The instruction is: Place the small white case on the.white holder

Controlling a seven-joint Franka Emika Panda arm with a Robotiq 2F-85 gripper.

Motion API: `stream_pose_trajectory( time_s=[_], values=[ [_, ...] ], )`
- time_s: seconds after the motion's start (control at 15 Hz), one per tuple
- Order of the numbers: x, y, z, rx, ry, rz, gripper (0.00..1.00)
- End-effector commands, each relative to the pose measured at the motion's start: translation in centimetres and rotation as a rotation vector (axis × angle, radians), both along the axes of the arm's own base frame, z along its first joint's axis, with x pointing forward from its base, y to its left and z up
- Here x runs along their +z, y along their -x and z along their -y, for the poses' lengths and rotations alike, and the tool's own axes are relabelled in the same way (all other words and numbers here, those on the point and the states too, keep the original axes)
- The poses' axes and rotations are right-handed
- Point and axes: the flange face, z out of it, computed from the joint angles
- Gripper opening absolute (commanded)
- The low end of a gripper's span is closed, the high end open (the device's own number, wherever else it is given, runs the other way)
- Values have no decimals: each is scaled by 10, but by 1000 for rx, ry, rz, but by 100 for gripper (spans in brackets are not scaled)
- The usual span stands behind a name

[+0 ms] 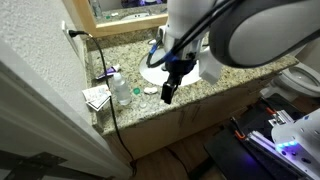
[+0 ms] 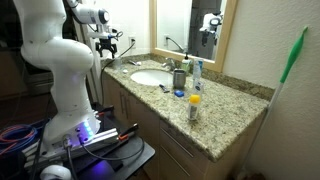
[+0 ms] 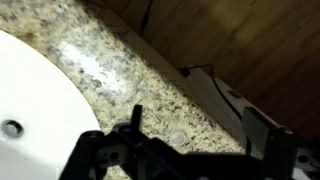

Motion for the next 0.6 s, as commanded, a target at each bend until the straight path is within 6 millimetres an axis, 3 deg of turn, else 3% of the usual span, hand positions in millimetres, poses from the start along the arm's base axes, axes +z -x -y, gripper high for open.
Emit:
stream_pose_trajectory(
  time_s=[0.0, 0.07, 0.2, 0.33, 0.53],
  values=[
    [-56, -13, -30, 8, -58, -16, 100],
    [-33, -3, -17, 12, -41, -5, 100],
    [-50, -5, -20, 11, -41, -27, 100],
    [-43, -5, -20, 10, -46, -15, 100],
    [-70, -16, -31, 19, -49, 7, 100]
  ],
)
